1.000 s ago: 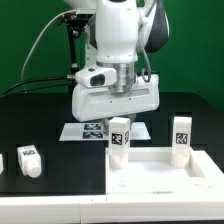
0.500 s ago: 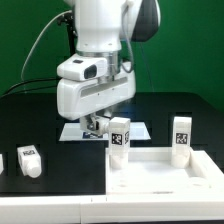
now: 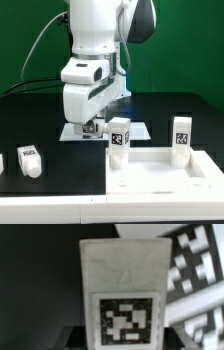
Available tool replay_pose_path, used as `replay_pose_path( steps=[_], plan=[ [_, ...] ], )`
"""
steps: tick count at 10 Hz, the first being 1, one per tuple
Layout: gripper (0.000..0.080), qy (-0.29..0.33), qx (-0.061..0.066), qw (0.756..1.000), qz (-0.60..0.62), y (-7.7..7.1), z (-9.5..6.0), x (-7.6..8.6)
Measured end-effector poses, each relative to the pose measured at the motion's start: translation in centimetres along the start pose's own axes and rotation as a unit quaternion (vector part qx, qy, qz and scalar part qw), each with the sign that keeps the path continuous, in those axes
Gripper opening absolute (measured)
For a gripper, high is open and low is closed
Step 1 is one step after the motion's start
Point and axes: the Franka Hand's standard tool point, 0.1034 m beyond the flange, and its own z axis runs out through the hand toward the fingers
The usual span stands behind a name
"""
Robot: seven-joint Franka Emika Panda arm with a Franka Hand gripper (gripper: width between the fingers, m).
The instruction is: Assemble square table
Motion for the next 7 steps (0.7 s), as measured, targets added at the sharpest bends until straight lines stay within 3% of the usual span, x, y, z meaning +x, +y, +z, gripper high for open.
replay_pose_path(
  steps=[1,2,5,6,7],
  plan=[
    [0.0284,0.001,0.013,0.998,-0.059,0.6,0.2,-0.9],
    [0.0284,-0.004,0.019,0.995,-0.096,0.9,0.4,-0.8],
    [0.0284,-0.008,0.022,0.983,-0.181,0.7,0.6,-1.2],
    [0.0284,-0.007,0.031,0.966,-0.255,0.4,0.8,-1.7],
    [0.0284,0.0,0.051,0.941,-0.336,0.0,1.2,-2.9]
  ],
)
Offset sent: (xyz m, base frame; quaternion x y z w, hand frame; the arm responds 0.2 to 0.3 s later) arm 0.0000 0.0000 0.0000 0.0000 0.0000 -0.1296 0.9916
